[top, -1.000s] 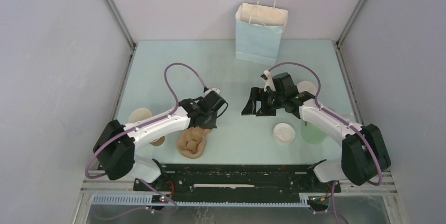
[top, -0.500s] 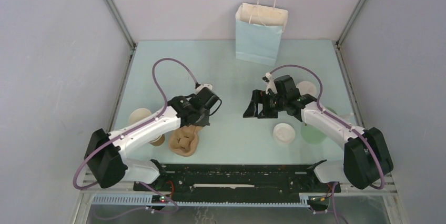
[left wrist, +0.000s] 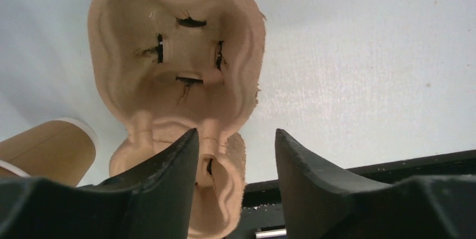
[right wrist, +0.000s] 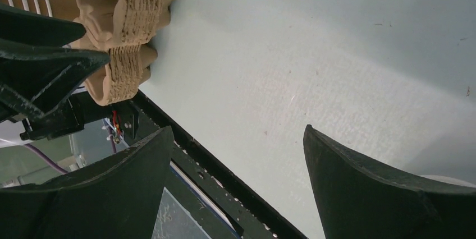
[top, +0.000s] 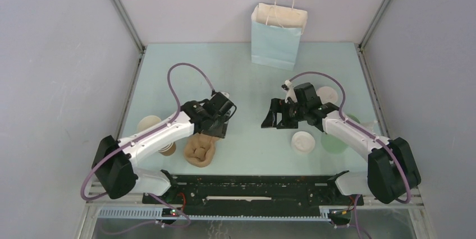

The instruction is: Pack the takeout coffee

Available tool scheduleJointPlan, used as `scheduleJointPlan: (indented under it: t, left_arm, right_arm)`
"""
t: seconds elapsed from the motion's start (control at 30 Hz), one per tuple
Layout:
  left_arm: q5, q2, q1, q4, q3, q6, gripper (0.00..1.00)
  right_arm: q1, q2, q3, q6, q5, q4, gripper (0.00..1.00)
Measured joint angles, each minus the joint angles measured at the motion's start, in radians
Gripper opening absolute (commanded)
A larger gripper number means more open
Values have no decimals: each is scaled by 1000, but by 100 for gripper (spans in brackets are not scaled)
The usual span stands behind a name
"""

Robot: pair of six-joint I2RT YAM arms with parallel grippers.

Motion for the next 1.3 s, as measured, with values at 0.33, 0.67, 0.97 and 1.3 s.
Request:
scheduleJointPlan:
  t: [0.33, 0.67, 0.97, 1.3]
  left_arm:
    - [-29, -176, 30, -171, 28, -350, 60]
    - [-7, -135, 91, -227, 22, -899, 69]
    - [23, -92, 162, -236, -43, -1076, 67]
    - [2, -19, 169, -248, -43, -1107, 58]
  right_arm:
    - [-13, -42, -10, -21, 13, 3, 94]
    - [-58, -67, -32, -52, -1, 22, 94]
    - [-76, -126, -87, -61, 4, 30, 94]
    - [-76, -138, -100, -62, 4, 40, 94]
